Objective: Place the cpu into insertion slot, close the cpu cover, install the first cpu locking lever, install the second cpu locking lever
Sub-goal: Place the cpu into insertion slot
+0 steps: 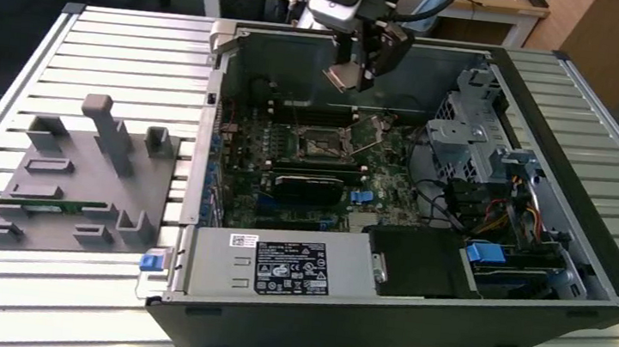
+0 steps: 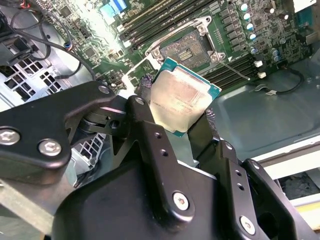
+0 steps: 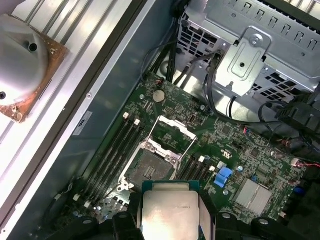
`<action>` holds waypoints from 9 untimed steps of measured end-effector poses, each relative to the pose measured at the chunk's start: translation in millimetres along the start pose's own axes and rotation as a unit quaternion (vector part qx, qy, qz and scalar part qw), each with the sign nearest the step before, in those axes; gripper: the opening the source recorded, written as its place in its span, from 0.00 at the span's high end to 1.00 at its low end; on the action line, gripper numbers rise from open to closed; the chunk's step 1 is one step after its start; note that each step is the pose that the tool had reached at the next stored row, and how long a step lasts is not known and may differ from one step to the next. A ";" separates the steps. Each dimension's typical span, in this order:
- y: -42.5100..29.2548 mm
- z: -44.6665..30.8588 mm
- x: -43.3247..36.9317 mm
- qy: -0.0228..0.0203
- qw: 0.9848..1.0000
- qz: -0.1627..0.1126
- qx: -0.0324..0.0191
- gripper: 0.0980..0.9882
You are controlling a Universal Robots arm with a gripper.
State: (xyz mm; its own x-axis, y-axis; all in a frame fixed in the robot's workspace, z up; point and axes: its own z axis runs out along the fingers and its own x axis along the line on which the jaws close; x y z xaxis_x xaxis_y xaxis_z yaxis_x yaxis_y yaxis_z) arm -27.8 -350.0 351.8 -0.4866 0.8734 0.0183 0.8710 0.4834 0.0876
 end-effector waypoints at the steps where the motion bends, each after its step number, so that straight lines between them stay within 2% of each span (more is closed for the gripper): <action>1: 0.0 0.1 0.0 0.000 1.000 0.002 0.000 0.50; 9: -0.1 1.0 0.0 -0.002 1.000 0.023 0.000 0.50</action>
State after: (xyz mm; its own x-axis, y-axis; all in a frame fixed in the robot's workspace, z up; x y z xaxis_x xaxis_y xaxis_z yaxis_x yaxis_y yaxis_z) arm -27.8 -350.0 350.8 -0.4451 0.8953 0.0183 0.8927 0.4420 0.0877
